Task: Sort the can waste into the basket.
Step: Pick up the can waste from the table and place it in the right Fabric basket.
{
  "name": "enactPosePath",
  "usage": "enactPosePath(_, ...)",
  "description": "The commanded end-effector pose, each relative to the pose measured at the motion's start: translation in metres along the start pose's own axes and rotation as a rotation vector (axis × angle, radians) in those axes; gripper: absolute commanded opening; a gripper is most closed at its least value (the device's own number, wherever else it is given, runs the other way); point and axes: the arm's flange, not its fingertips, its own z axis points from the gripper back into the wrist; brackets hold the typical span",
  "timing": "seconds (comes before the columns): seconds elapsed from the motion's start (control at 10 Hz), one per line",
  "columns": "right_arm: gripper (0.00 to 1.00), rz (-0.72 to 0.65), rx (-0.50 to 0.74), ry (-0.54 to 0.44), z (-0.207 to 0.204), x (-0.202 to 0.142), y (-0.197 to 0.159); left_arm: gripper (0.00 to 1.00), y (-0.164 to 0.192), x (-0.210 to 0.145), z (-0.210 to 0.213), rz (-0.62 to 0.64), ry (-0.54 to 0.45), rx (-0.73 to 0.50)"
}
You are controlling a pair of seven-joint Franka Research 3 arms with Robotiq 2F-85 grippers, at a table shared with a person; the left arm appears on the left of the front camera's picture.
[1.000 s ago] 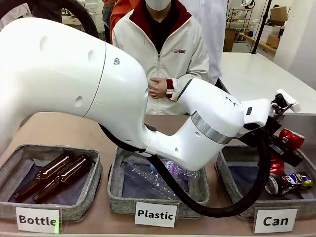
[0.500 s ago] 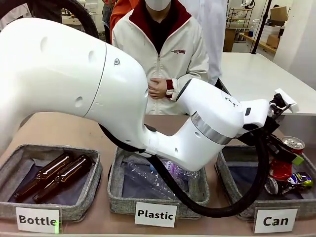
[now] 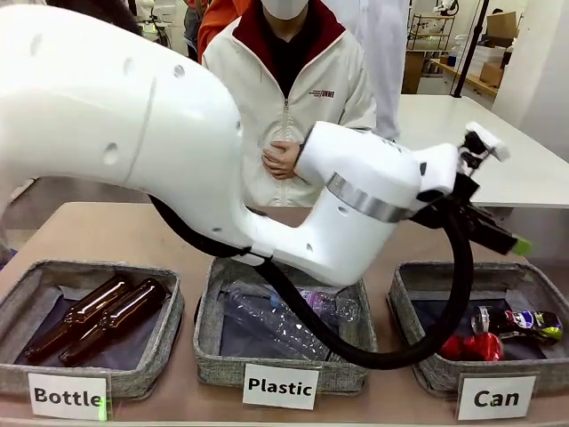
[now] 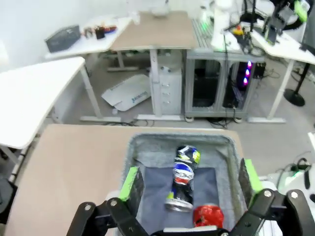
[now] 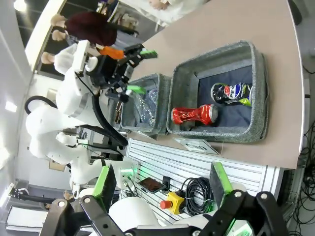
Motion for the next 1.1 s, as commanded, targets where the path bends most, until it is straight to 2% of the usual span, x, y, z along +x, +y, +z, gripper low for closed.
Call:
enactPosePath(0.0, 1.0, -0.016, 0.0, -0.011, 0.005, -0.002, 0.004, 1.0, -0.009, -0.014, 0.055, -0.023, -0.077, 0.077)
enactPosePath(0.1, 1.0, 0.0, 0.0, 0.0, 0.0, 0.0, 0.0, 1.0, -0.007, -0.013, 0.089, 0.009, -0.095, 0.093)
enactPosePath(0.3, 1.0, -0.068, -0.059, 0.052, -0.06, 0.029, 0.008, 1.0, -0.006, -0.024, 0.175, 0.138, -0.067, 0.082)
enactPosePath(0.5, 1.0, -0.09, -0.041, 0.053, -0.114, 0.047, 0.025, 1.0, -0.005, -0.034, 0.26, 0.274, -0.026, -0.004)
enactPosePath(0.6, 1.0, -0.092, -0.038, 0.066, -0.15, 0.054, 0.03, 1.0, -0.002, -0.043, 0.303, 0.323, -0.021, -0.004)
enactPosePath(0.8, 1.0, -0.12, 0.028, 0.215, -0.233, 0.048, 0.038, 1.0, -0.008, -0.073, 0.396, 0.489, -0.067, 0.008)
enactPosePath(1.0, 1.0, -0.13, 0.122, 0.278, -0.298, 0.04, 0.055, 1.0, -0.014, -0.111, 0.48, 0.684, -0.117, -0.044)
